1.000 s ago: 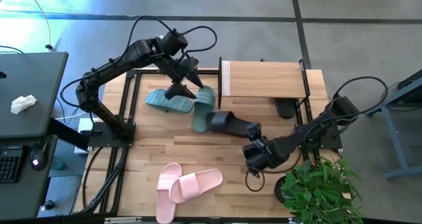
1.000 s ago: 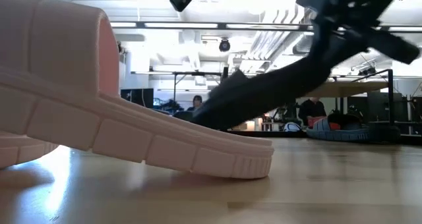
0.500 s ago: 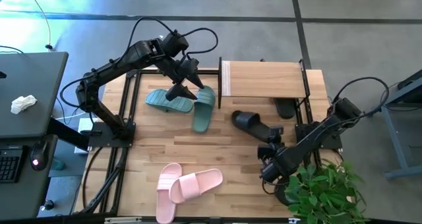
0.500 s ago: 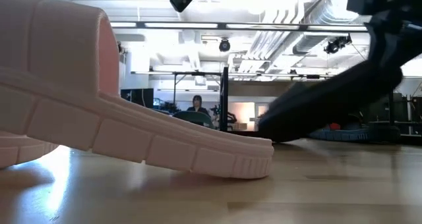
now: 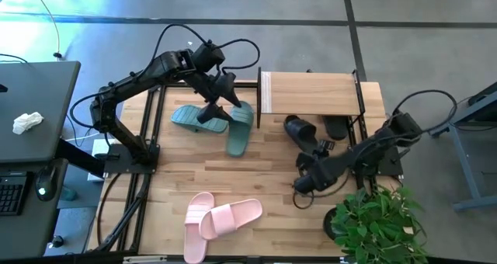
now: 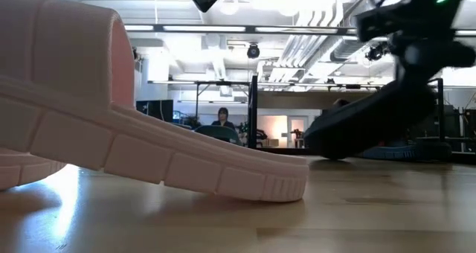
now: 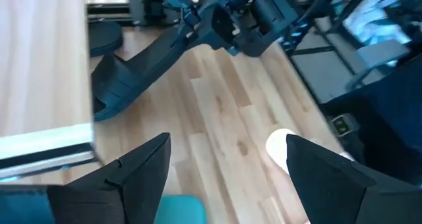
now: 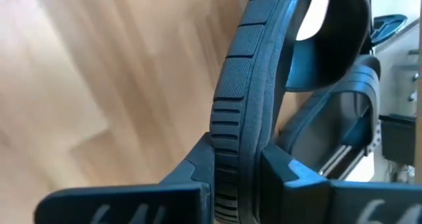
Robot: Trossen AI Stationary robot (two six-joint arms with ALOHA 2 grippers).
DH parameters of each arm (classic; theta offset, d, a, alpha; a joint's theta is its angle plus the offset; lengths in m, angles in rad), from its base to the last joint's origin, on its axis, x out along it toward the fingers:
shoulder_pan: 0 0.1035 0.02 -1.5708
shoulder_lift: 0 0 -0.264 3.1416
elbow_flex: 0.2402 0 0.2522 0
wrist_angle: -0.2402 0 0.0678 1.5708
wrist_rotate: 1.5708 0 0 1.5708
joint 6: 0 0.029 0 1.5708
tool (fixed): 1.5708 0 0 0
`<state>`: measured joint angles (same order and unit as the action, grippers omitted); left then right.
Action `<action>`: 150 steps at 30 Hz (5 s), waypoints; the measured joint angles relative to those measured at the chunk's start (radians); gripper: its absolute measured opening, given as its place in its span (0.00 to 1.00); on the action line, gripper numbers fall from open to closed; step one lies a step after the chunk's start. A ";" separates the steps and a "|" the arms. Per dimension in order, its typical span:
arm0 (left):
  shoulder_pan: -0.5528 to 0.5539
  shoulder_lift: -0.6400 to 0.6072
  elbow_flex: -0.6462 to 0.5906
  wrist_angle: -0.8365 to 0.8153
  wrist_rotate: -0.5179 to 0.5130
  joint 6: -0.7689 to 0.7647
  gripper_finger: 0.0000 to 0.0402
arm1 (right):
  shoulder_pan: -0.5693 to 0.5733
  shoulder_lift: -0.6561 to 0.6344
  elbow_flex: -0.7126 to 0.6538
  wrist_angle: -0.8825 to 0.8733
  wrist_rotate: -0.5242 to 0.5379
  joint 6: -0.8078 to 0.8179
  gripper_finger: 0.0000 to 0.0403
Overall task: Pick and place slides into the shelf
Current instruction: Put the black slipper under the shelf
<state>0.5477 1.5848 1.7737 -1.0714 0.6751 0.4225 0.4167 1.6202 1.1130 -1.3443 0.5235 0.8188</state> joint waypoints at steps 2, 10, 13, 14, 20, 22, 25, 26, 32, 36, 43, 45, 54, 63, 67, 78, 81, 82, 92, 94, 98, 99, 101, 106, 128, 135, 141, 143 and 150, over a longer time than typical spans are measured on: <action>0.000 0.000 0.000 0.000 -0.040 0.000 0.70 | -0.049 0.005 -0.001 0.033 0.000 -0.043 0.09; -0.031 0.000 0.000 -0.001 -0.112 0.000 0.70 | -0.226 0.049 -0.092 0.169 -0.077 -0.221 0.09; -0.034 0.000 0.000 -0.001 -0.115 0.000 0.70 | -0.268 0.070 -0.126 0.225 -0.106 -0.273 0.09; -0.035 0.000 0.000 -0.002 -0.115 0.000 0.70 | -0.283 0.078 -0.135 0.242 -0.119 -0.285 0.09; -0.047 0.000 0.000 -0.001 -0.146 0.000 0.70 | -0.345 0.116 -0.150 0.319 -0.144 -0.299 0.09; -0.047 0.000 0.000 -0.001 -0.146 0.000 0.70 | -0.365 0.118 -0.150 0.331 -0.141 -0.285 0.09; -0.047 0.001 0.000 -0.001 -0.150 0.000 0.70 | -0.397 0.120 -0.151 0.339 -0.133 -0.280 0.09; -0.047 0.001 0.000 -0.001 -0.151 0.000 0.70 | -0.407 0.120 -0.151 0.339 -0.129 -0.286 0.09; -0.047 0.001 0.000 -0.001 -0.153 -0.001 0.70 | -0.464 0.120 -0.152 0.349 -0.116 -0.336 0.09; -0.047 0.001 0.000 -0.001 -0.153 -0.008 0.70 | -0.495 0.120 -0.153 0.348 -0.109 -0.370 0.09; -0.047 0.001 0.000 -0.002 -0.153 -0.008 0.70 | -0.535 0.121 -0.151 0.336 -0.114 -0.352 0.09; -0.047 0.001 0.000 -0.002 -0.153 -0.008 0.70 | -0.537 0.121 -0.151 0.329 -0.115 -0.343 0.09; -0.055 0.001 0.000 -0.002 -0.162 -0.012 0.70 | -0.564 0.121 -0.152 0.282 -0.107 -0.304 0.08; -0.086 0.001 0.000 -0.001 -0.197 -0.010 0.70 | -0.567 0.121 -0.152 0.287 -0.113 -0.303 0.08; -0.092 0.001 0.000 -0.002 -0.202 -0.011 0.70 | -0.567 0.121 -0.153 0.287 -0.120 -0.301 0.20; -0.091 0.001 0.000 -0.009 -0.205 -0.012 0.70 | -0.568 0.122 -0.155 0.364 -0.132 -0.350 0.55; -0.091 0.001 0.000 -0.009 -0.205 -0.012 0.70 | -0.568 0.122 -0.155 0.368 -0.124 -0.353 0.57; -0.091 0.001 0.000 -0.009 -0.205 -0.012 0.70 | -0.567 0.122 -0.155 0.367 -0.123 -0.353 0.57; -0.091 0.001 0.000 -0.009 -0.225 -0.010 0.70 | -0.510 0.122 -0.154 0.367 -0.104 -0.349 0.56; -0.091 0.001 0.000 -0.009 -0.225 -0.009 0.70 | -0.490 0.122 -0.154 0.367 -0.102 -0.349 0.56; -0.091 0.001 0.000 -0.009 -0.225 -0.008 0.70 | -0.439 0.121 -0.153 0.365 -0.080 -0.348 0.56; -0.091 0.001 0.000 -0.010 -0.225 -0.008 0.70 | -0.421 0.121 -0.153 0.359 -0.062 -0.348 0.55; -0.091 0.001 0.000 -0.015 -0.225 -0.007 0.70 | -0.379 0.121 -0.153 0.337 -0.010 -0.349 0.52; -0.091 0.001 0.000 -0.059 -0.225 0.021 0.70 | -0.274 0.101 -0.153 0.309 0.042 -0.373 0.37; -0.208 0.001 0.000 -0.091 -0.353 0.086 0.70 | -0.293 -0.493 -0.439 0.501 -0.463 -0.355 0.00; -0.208 0.001 0.000 -0.089 -0.420 0.097 0.70 | -0.303 -0.462 -0.531 0.619 -0.332 -0.326 0.00; -0.208 0.001 0.000 -0.084 -0.463 0.097 0.70 | -0.333 -0.385 -0.547 0.654 -0.233 -0.299 0.00; -0.208 0.001 0.000 -0.084 -0.463 0.097 0.70 | -0.344 -0.356 -0.547 0.670 -0.222 -0.295 0.00; -0.208 0.001 0.000 -0.082 -0.463 0.097 0.70 | -0.352 -0.270 -0.545 0.715 -0.153 -0.265 0.00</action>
<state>0.3397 1.5856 1.7733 -1.1530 0.2123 0.5198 0.0650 1.3504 0.5682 -0.6292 0.3708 0.5538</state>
